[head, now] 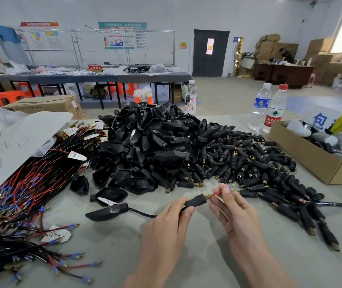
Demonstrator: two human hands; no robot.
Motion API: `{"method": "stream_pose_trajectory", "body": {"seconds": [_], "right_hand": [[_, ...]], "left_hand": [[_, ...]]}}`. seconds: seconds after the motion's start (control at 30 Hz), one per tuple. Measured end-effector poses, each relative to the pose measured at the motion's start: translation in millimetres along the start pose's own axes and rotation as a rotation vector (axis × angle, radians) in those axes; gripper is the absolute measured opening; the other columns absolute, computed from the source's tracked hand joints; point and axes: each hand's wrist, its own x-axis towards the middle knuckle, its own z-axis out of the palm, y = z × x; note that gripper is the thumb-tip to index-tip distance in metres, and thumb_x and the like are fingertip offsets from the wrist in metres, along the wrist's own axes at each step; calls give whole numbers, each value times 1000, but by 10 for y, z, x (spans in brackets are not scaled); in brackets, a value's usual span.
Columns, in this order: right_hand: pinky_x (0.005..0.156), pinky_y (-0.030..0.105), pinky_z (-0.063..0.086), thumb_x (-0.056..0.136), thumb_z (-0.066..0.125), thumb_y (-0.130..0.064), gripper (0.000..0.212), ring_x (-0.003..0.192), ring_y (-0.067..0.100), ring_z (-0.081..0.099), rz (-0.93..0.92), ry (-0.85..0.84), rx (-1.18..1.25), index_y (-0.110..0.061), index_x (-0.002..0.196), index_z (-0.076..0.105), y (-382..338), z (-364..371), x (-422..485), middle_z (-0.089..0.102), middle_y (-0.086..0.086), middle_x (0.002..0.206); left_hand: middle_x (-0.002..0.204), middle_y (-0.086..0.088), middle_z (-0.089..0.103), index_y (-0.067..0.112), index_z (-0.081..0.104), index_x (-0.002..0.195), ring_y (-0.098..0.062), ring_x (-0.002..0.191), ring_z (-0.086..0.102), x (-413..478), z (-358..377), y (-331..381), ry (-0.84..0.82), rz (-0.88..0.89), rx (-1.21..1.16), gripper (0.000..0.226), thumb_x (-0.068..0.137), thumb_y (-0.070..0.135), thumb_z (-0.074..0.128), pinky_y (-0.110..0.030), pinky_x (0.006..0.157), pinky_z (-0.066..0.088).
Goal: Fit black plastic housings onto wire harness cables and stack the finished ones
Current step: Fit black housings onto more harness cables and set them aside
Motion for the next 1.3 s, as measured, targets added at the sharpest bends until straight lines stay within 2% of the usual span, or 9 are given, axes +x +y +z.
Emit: {"method": "stream_pose_trajectory", "body": {"seconds": [0.1,0.27,0.37,0.47,0.57,0.8,1.07,1.17,1.3], "right_hand": [[71,22,59,80,68,-28,36,82,14,72,1,-1,61,-6,108,72,5,-3,-5,76,4,97],[75,25,60,84,65,-26,30,96,24,74,147,-168,43,-8,105,76,112,82,-75,74,18,108],[70,22,59,84,64,-23,29,87,22,75,147,-124,57,-6,105,75,92,76,-53,75,20,104],[67,22,60,81,66,-23,29,83,21,75,150,-75,125,-3,100,76,60,32,-15,76,18,102],[68,26,61,80,67,-21,26,85,23,75,203,-98,155,-4,96,79,77,31,-12,75,20,104],[71,27,61,82,66,-24,37,91,26,75,176,-111,87,-2,112,71,100,16,-7,74,22,106],[66,23,59,83,65,-26,28,79,19,75,200,-82,33,-3,83,80,114,18,-22,76,20,98],[64,23,60,93,61,-20,31,77,20,75,235,-75,43,8,93,73,127,26,-16,75,24,98],[65,24,61,96,59,-18,30,78,21,75,260,-87,49,10,101,69,128,40,-22,75,23,99]], "left_hand": [[102,25,62,45,41,120,-7,90,60,-3,2,33,-27,6,-7,44,93,70,17,-33,72,51],[99,21,66,42,55,123,-4,101,53,-12,-32,45,5,-12,-16,43,96,62,30,-24,66,44],[78,25,58,52,46,122,6,81,54,-4,-62,30,-16,-48,-75,38,92,67,29,-18,66,39],[89,33,59,53,43,105,5,68,56,13,-66,-1,-18,-65,-145,9,96,57,42,-15,63,40],[81,32,58,46,50,100,-1,62,56,14,-78,-5,-7,-70,-181,3,98,47,51,-14,59,40],[77,32,57,42,58,96,-1,64,54,25,-92,2,1,-72,-210,7,98,45,53,-13,58,37],[78,34,57,47,54,90,-2,69,59,24,-81,24,-2,-74,-203,8,97,44,54,-13,62,41],[83,37,57,43,57,92,-1,74,61,23,-56,30,-14,-86,-205,5,96,41,57,-11,63,42],[94,39,59,54,52,94,1,77,64,30,-52,43,-2,-108,-257,10,96,45,56,-11,68,44]]}}
